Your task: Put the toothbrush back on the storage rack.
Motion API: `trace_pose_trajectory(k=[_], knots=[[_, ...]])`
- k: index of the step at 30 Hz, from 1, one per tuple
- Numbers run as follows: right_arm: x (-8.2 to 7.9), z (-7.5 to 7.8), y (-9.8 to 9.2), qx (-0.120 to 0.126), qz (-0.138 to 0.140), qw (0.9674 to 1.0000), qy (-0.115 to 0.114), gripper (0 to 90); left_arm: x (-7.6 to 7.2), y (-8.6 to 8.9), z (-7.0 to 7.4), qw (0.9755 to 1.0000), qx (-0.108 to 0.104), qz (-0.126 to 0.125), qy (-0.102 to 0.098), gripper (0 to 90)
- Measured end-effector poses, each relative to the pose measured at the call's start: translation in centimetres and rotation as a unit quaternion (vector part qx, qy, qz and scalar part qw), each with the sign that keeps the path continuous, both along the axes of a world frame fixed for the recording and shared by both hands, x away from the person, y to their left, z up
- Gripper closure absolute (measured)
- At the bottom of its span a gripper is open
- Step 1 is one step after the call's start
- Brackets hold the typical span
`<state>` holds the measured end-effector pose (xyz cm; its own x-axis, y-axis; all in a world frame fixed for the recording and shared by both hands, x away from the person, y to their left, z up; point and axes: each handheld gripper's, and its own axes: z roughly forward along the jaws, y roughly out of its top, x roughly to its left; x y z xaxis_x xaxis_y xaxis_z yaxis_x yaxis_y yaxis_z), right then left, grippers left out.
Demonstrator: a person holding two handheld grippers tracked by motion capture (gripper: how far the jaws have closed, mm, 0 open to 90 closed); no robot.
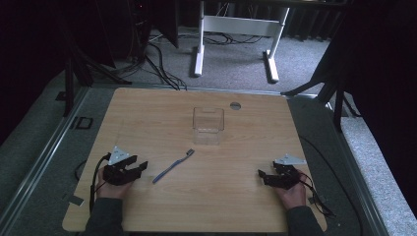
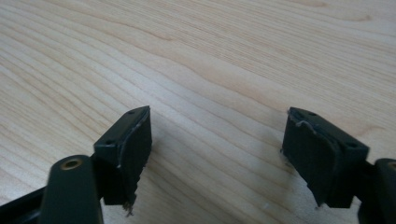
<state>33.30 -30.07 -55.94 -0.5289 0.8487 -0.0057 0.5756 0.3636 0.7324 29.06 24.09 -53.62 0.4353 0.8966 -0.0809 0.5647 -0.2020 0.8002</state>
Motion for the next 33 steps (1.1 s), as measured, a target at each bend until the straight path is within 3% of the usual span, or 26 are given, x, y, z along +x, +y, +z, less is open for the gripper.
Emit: trace_pose_trajectory(k=[7,15,19,29,33], knots=[[0.0,0.0,0.0,0.000,0.002,1.0000,0.000,22.7,0.0,0.1,0.5,1.0000,0.000,0.002,0.007,47.7],[0.0,0.0,0.0,0.000,0.002,1.0000,0.000,22.7,-0.2,-0.4,2.2,0.9990,0.037,-0.022,0.007,52.7],[0.0,0.0,0.0,0.000,0.002,1.0000,0.001,22.5,-0.1,-0.3,3.0,0.9988,0.038,-0.031,0.006,55.1],[-0.1,0.0,0.0,0.000,0.002,1.0000,0.001,22.5,0.9,-0.4,5.3,0.9948,0.071,-0.071,0.017,58.3],[-0.1,0.0,0.0,0.000,0.003,1.0000,0.001,22.4,1.1,-0.4,6.0,0.9943,0.075,-0.074,0.016,60.1]])
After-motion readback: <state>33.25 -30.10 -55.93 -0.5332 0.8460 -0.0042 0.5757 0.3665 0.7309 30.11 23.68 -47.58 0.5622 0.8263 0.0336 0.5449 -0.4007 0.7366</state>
